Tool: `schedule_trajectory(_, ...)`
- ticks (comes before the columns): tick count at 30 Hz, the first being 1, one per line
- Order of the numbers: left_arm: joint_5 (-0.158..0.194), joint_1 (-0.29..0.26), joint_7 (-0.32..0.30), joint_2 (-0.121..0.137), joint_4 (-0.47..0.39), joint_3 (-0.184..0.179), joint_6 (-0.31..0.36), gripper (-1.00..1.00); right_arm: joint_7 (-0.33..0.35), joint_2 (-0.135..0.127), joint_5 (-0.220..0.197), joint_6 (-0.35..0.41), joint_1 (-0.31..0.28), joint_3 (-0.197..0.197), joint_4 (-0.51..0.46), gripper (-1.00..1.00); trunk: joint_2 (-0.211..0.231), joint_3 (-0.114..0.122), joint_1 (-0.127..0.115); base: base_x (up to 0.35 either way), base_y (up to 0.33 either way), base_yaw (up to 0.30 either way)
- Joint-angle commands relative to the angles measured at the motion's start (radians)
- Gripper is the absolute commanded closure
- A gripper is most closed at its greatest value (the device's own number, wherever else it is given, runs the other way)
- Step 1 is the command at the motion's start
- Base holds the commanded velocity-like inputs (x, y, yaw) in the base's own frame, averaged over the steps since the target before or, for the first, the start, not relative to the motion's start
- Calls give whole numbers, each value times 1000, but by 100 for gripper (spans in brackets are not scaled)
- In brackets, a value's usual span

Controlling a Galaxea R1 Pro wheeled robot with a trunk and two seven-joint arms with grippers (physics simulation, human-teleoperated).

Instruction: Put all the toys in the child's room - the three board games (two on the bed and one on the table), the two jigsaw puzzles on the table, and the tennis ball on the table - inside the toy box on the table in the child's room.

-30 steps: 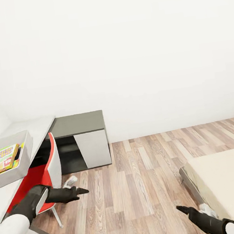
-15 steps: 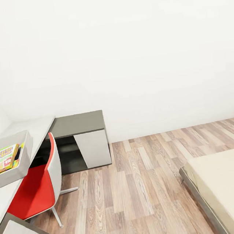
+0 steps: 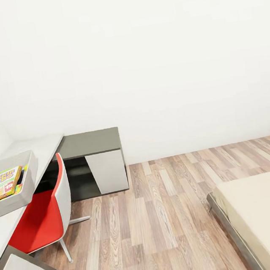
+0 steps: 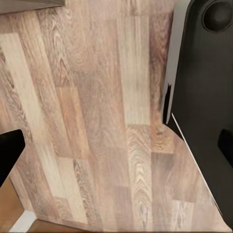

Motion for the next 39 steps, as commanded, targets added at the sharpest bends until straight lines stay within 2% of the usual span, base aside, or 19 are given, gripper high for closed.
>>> schedule_trajectory(1, 10, 1, 2, 0, 1, -9, -4, -100, -2, 0, -4, -4, 1, -7, 0, -100, -2, -2, 1, 0, 0, 0)
schedule_trajectory(8, 9, 7, 2, 2, 20, -10, -11, -100, -33, 0, -2, -8, 4, -4, 0, -100, -2, -2, 1, 0, 0, 0)
schedule_trajectory(12, 8, 12, -1, 2, 48, -10, -55, -100, -41, -2, -2, -8, 4, -3, 0, -100, -2, -2, 1, 0, 0, 0)
schedule_trajectory(19, 13, 26, -35, 0, 56, -4, -84, -100, -65, -20, -3, -7, 4, -3, -1, -100, -2, -2, 1, 0, 0, 0)
schedule_trajectory(24, 11, 27, -41, -1, 50, -3, -87, -100, -68, -8, -7, -8, 4, -6, -1, -100, -2, -2, 1, 0, 0, 0)
schedule_trajectory(32, 15, 26, -43, -10, 26, 7, -89, -100, -70, 26, -11, -12, 4, -10, -2, -100, -2, -2, 1, 0, 0, 0)
schedule_trajectory(39, 12, 26, -44, -8, 24, 3, -89, -100, -69, 19, -11, -21, 4, -10, -2, -100, -2, -2, 1, 0, 0, 0)
